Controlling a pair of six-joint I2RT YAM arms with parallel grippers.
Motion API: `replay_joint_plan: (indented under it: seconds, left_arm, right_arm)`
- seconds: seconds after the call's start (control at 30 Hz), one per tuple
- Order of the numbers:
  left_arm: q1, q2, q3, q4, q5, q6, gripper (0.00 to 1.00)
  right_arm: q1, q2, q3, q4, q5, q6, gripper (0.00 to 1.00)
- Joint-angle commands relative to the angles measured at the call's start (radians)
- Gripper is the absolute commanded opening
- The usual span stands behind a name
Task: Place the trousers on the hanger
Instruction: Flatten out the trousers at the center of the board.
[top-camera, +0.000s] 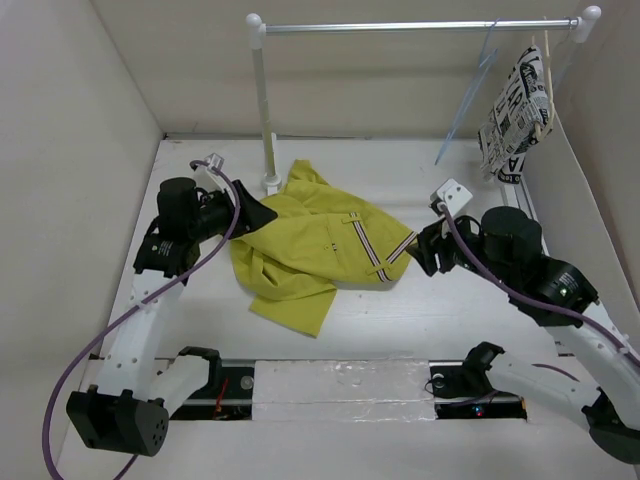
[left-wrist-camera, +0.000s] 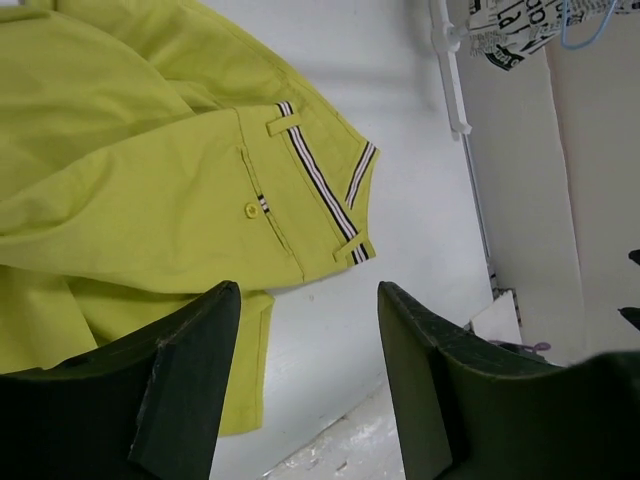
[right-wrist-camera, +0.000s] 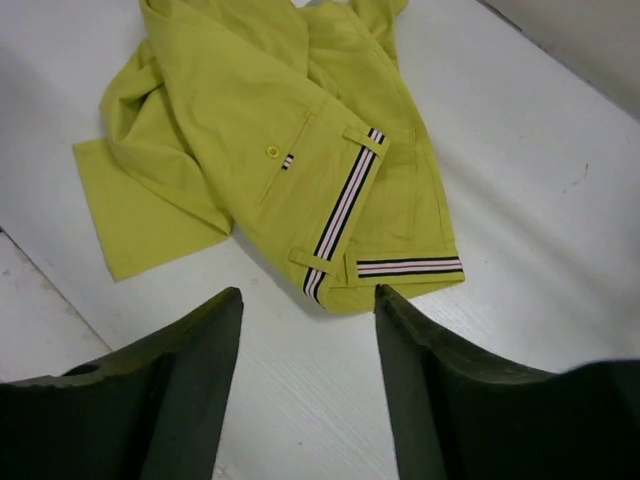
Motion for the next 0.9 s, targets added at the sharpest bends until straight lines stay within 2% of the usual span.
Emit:
replay_joint_plan:
  seconds: [0.0,0.03,0.07,0.1,0.13,0.2,0.23,0.33,0.4,0.43,0.5,0.53,0.57,0.6,0.67,0.7,0.8,0.87]
  left_arm:
    - [0.012,-0.003,0.051,0.012,-0.048,0.002,0.53]
    - [0.012,-0.006,0.064,0.005,-0.076,0.0,0.49]
    - [0.037,-0.015,0.073,-0.012,-0.117,-0.015,0.41]
    - [0.037,-0.023,0.073,-0.012,-0.149,-0.015,0.41]
    - [0.037,-0.026,0.078,-0.029,-0.192,-0.021,0.37]
    - [0.037,-0.038,0.081,-0.055,-0.322,-0.049,0.3]
    - [0.037,-0.038,0.079,-0.086,-0.364,-0.055,0.2]
    - [0.037,-0.007,0.084,-0.152,-0.511,-0.084,0.07]
    - [0.051,0.029,0.073,-0.175,-0.631,-0.11,0.08]
    - [0.061,0.043,0.067,-0.201,-0.657,-0.159,0.2]
    - [0.092,0.075,0.041,-0.196,-0.664,-0.175,0.42]
    - [0.115,0.085,0.026,-0.169,-0.656,-0.182,0.66]
    - [0.126,0.089,0.01,-0.146,-0.645,-0.195,0.76]
    - [0.137,0.105,-0.023,-0.12,-0.604,-0.196,0.89]
    - [0.146,0.126,-0.044,-0.063,-0.59,-0.211,0.93]
    - [0.146,0.179,-0.053,-0.034,-0.596,-0.215,0.97]
    - [0.146,0.248,-0.044,-0.015,-0.608,-0.215,0.98]
    - [0.146,0.295,-0.042,0.006,-0.613,-0.215,0.99]
  right_arm:
    - [0.002,0.005,-0.006,0.083,-0.051,-0.01,0.58]
    - [0.002,0.012,-0.009,0.088,-0.054,-0.013,0.39]
    - [0.002,0.022,-0.018,0.1,-0.052,-0.016,0.16]
    - [0.002,0.022,-0.018,0.1,-0.052,-0.016,0.16]
    - [0.002,0.029,-0.021,0.103,-0.048,-0.014,0.0]
    - [0.002,0.043,-0.04,0.128,-0.048,-0.016,0.0]
    - [0.002,0.052,-0.047,0.14,-0.051,-0.016,0.0]
    - [0.002,0.103,-0.086,0.187,-0.058,-0.029,0.0]
    - [0.002,0.166,-0.104,0.218,-0.049,-0.042,0.0]
    - [0.002,0.192,-0.106,0.232,-0.049,-0.046,0.0]
    - [0.002,0.276,-0.112,0.279,-0.046,-0.052,0.13]
    - [0.002,0.304,-0.11,0.298,-0.046,-0.062,0.37]
    - [0.002,0.333,-0.109,0.342,-0.04,-0.066,0.5]
    - [0.002,0.395,-0.107,0.367,-0.045,-0.077,0.68]
    - [-0.007,0.471,-0.074,0.416,-0.057,-0.094,0.76]
    - [-0.022,0.597,-0.028,0.421,-0.074,-0.108,0.84]
    - [-0.062,0.676,0.034,0.453,-0.121,-0.12,0.86]
    - [-0.096,0.796,0.087,0.48,-0.179,-0.131,0.88]
